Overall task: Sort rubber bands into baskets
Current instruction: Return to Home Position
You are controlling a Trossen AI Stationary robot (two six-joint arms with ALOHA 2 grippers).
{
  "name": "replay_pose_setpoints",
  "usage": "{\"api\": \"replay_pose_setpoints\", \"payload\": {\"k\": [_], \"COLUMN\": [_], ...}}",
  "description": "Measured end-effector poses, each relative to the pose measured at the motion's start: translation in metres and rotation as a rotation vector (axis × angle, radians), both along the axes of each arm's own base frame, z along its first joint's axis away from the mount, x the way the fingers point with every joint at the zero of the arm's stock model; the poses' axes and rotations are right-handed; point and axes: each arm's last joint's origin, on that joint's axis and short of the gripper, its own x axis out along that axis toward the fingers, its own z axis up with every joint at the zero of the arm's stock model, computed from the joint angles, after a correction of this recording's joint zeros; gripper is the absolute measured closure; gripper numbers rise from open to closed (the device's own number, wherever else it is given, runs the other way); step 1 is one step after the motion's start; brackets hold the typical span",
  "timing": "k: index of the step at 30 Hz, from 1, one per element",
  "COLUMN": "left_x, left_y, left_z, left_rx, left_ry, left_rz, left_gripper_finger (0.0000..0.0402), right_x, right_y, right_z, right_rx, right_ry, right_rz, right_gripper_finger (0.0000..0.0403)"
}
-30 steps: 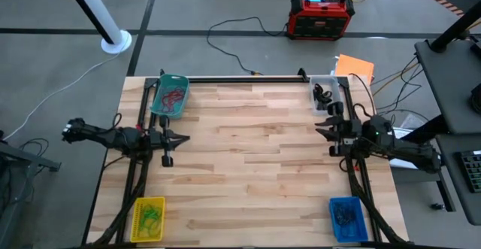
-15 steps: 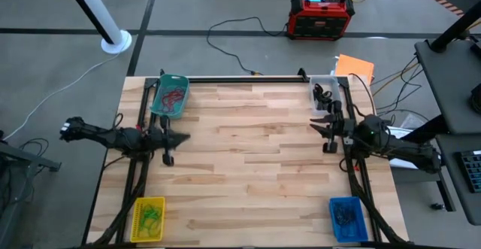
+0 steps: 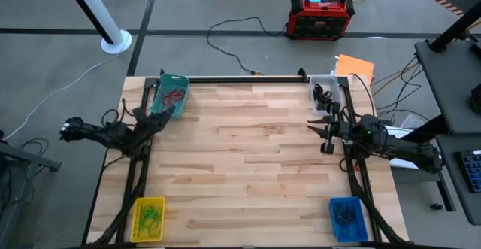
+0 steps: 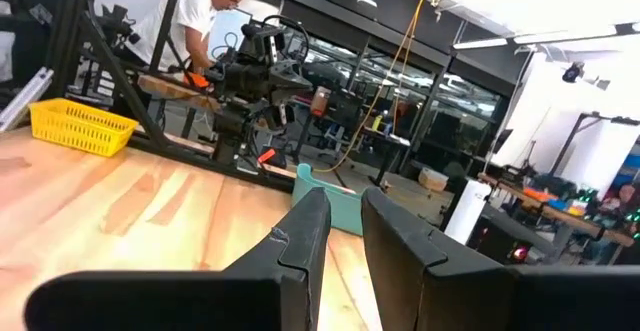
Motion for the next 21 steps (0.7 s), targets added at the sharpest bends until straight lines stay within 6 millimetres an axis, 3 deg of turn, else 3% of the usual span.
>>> {"api": "replay_pose_setpoints", "payload": {"k": [21], "left_x": [0.0012], "left_y": [-0.0003], "left_z": [-0.0012], "left_rx": [0.005], "left_ry": [0.017], "left_rz": [0.001], "left_gripper_finger": [0.0402], "right_x": [0.0001], "right_y": [0.0000], "right_z": [-0.0004], "right_rx": [0.242], "right_ry": [-0.016], "right_rz": [0.045], "right_gripper_finger": [0.0344]}}
